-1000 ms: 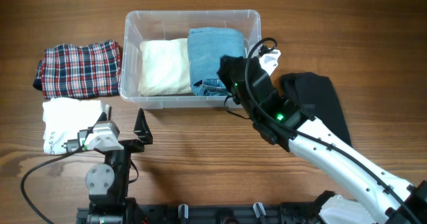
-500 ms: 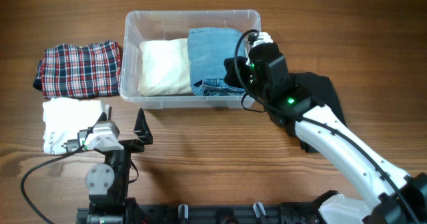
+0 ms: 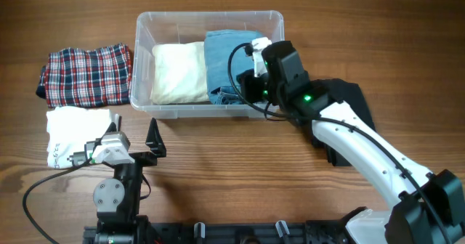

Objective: Pack container
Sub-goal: 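Lower the jeans into the box beside the cream cloth and press flat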

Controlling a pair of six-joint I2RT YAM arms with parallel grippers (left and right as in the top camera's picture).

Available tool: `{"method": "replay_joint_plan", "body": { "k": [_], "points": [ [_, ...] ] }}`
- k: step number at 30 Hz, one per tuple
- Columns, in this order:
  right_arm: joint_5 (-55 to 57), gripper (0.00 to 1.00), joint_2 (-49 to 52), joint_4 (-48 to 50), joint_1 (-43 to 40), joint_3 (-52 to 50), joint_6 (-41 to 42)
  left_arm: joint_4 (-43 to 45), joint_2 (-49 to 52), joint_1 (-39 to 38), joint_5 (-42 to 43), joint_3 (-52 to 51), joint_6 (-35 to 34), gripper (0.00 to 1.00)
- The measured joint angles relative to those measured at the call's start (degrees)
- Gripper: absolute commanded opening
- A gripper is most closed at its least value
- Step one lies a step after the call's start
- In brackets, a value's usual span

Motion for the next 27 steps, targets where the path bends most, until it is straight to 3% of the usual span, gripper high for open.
{"method": "replay_joint_plan", "body": {
  "k": [9,17,27],
  "points": [
    [0.00,0.04,2.03,-0.13,0.00,0.70,-8.00,-0.02,0.00,0.00,0.00,0.00,0.00,1.00],
    [-0.02,0.04,12.68,3.37,1.49,1.05,-8.52,0.00,0.00,0.00,0.00,0.00,0.00,1.00],
    [0.11,0.04,14.21,3.28,1.73,2.38,-8.55,-0.02,0.00,0.00,0.00,0.00,0.00,1.00]
  ]
}}
